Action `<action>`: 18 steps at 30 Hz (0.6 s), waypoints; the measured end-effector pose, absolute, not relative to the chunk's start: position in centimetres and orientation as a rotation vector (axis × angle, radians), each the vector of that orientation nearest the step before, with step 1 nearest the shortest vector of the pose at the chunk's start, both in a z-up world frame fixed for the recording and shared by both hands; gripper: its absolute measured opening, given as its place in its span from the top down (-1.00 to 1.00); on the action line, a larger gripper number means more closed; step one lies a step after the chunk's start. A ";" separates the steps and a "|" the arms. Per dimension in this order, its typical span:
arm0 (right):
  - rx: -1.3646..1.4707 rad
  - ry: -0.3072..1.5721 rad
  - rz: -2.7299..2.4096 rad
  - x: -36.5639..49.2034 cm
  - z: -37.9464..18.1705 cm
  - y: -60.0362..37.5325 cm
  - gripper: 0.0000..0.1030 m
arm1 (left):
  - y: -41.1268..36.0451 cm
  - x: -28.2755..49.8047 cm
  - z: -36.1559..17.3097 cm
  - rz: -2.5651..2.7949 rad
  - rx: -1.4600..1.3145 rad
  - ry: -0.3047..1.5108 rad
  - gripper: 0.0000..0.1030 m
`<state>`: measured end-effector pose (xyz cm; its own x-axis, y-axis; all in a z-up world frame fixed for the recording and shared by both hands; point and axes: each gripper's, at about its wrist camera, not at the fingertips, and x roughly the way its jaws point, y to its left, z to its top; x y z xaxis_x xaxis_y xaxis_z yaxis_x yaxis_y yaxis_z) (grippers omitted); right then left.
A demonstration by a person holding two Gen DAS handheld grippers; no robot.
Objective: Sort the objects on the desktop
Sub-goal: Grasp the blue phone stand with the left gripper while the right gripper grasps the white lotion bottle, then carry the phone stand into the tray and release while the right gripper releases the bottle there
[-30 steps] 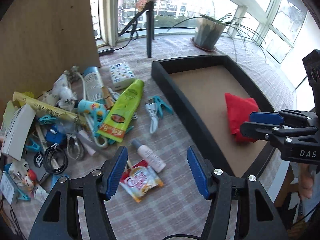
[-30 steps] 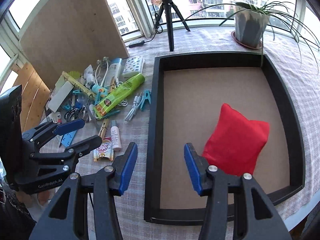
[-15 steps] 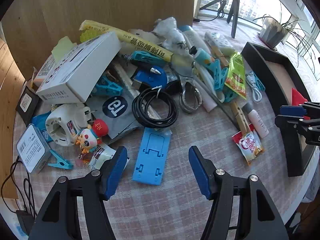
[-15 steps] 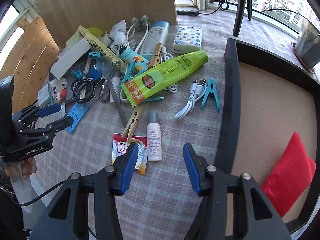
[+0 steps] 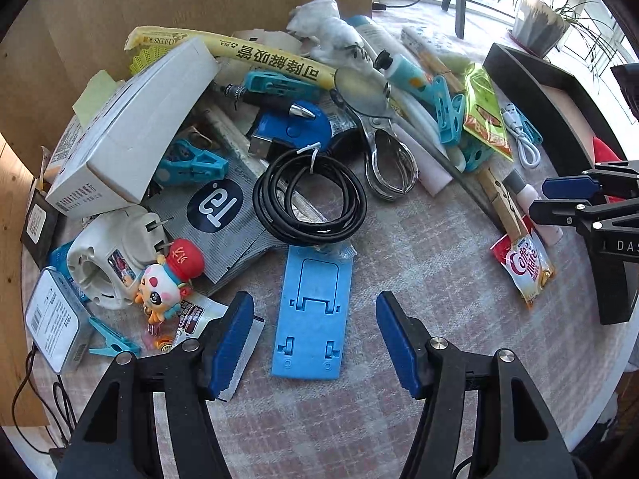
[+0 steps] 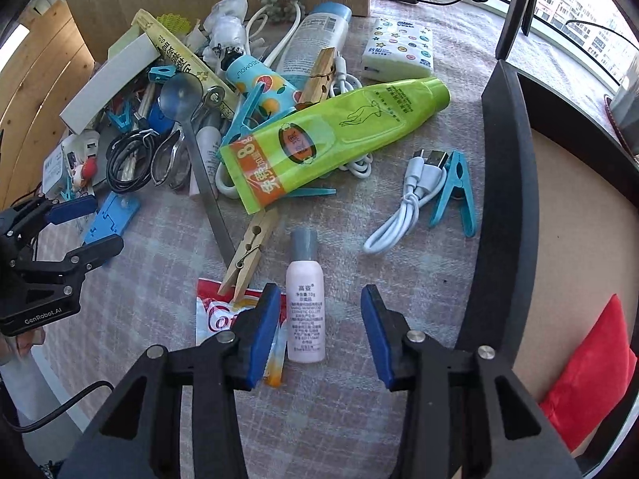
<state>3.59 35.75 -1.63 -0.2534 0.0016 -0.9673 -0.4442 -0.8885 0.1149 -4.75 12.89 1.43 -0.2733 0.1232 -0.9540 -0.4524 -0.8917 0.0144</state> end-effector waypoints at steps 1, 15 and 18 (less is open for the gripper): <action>-1.714 0.537 2.213 3.6 -1.8 35.9 0.22 | 13.0 -4.6 1.3 2.204 -1.621 0.420 -0.16; -1.735 0.516 2.196 4.7 -2.0 36.8 0.60 | 11.9 -3.1 0.5 2.158 -1.627 0.393 0.37; -1.726 0.544 2.200 5.3 -2.0 36.9 0.60 | 11.1 -2.3 0.5 2.146 -1.628 0.334 0.37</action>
<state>5.31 36.86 -1.95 -0.2386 -0.0034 -0.9711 -0.4493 -0.8861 0.1135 -2.27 11.06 0.53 -0.2227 0.1868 -0.9568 -0.4689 -0.8810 -0.0628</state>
